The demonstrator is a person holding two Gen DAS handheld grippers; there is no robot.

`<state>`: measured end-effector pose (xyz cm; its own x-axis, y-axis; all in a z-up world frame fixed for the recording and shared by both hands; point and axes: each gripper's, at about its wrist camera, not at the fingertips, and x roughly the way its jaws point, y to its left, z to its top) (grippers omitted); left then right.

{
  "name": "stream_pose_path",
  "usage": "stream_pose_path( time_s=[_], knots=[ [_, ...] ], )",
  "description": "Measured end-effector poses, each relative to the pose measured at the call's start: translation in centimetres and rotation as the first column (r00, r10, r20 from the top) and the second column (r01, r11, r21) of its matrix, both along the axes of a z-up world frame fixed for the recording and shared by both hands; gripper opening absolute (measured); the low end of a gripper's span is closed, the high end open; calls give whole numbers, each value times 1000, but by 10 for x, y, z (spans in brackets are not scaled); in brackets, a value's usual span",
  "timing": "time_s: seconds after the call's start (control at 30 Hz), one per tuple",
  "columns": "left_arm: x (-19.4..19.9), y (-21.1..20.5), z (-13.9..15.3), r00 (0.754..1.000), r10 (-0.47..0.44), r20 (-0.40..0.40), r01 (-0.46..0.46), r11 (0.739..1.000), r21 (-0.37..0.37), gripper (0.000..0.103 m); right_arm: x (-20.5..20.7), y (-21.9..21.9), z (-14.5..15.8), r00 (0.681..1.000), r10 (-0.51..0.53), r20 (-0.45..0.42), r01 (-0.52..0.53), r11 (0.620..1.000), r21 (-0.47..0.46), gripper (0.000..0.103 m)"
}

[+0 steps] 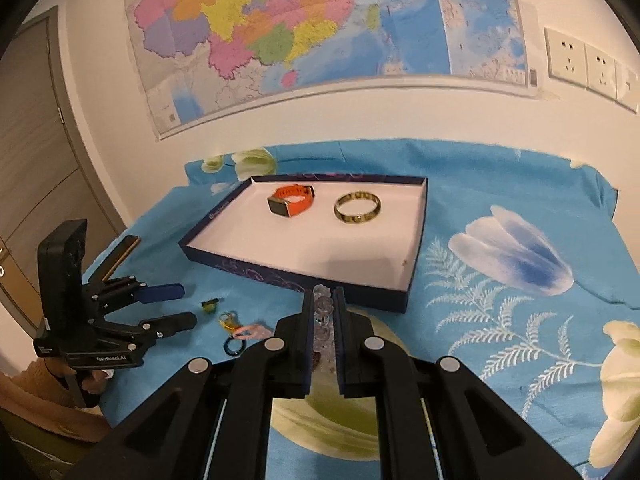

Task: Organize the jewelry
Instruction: 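Grasp the clear crystal bead bracelet with the right tool while the left tool returns to the jewelry, then grasp the pink ring with the left tool while the right tool holds the crystal bracelet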

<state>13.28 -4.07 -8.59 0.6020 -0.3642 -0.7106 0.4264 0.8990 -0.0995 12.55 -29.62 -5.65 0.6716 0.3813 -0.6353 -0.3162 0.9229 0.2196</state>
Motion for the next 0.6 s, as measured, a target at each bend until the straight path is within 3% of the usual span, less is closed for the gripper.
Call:
stream_pose_path(
  time_s=[0.27, 0.47, 0.6],
  knots=[
    [2, -6, 1, 1000, -5, 0, 5, 1000, 9, 46, 2, -6, -19, 998, -31, -49, 31, 1000, -1, 8],
    [-15, -26, 1, 991, -132, 4, 132, 991, -17, 46, 3, -9, -27, 997, -37, -74, 38, 999, 3, 8],
    [-18, -44, -5, 984, -180, -8, 180, 983, 23, 43, 3, -8, -30, 996, -32, -80, 33, 999, 10, 8]
  ],
)
